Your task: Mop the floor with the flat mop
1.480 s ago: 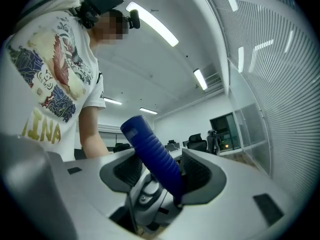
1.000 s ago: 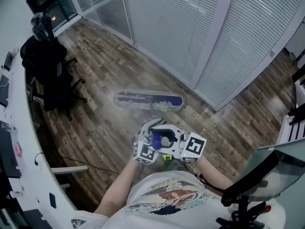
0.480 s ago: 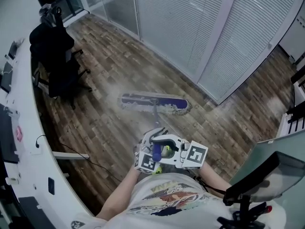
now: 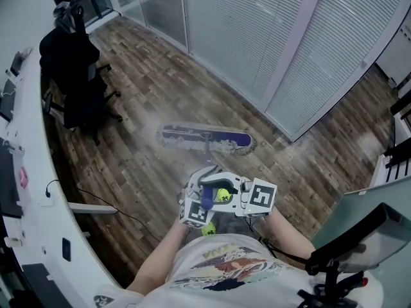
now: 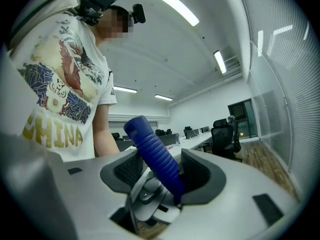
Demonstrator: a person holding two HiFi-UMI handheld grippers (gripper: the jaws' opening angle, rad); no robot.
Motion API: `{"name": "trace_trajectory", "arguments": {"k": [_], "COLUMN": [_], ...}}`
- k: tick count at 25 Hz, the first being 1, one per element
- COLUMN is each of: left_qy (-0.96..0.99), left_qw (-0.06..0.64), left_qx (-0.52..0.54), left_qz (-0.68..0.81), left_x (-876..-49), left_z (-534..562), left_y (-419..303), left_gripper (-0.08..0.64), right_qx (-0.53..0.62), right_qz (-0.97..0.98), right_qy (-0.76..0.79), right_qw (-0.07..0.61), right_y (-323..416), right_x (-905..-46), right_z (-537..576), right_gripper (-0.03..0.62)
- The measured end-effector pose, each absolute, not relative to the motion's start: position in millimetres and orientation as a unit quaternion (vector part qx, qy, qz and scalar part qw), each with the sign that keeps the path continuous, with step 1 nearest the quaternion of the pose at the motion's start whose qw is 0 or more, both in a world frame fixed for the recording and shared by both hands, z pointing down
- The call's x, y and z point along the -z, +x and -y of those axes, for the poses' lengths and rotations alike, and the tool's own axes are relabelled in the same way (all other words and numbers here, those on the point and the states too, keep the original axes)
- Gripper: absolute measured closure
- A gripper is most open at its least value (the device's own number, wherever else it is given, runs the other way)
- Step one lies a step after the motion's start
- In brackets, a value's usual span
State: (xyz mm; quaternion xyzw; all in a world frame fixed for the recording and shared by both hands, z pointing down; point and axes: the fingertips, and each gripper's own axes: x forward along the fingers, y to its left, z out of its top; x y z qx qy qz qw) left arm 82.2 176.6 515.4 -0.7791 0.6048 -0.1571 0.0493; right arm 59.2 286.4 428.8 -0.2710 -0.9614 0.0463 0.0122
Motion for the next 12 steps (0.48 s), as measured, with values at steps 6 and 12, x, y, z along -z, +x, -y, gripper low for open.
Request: {"name": "trace_trajectory", "arguments": {"k": [6,12], "left_qy": [-0.766,-0.749], "left_qw": [0.042,0.036], "left_qx": [0.156,0.164], "left_qz": [-0.622,-0.641], "left_x": [-514.7,-519.8], "left_z": [-136.7,-68.3], "left_y": [61.7,38.7], "left_gripper": [0.508,0.506], "right_qx": [-0.032,-0.025], "right_qz": [0.954,0.944], "right_qy": [-0.299,-0.33], "right_qw": [0.012,0.014], "right_y": [44.7,28.1], "right_x": [-429.6,-435.6], "right_z": [-245.9,-179.0], "right_gripper": [0.354,0.354]}}
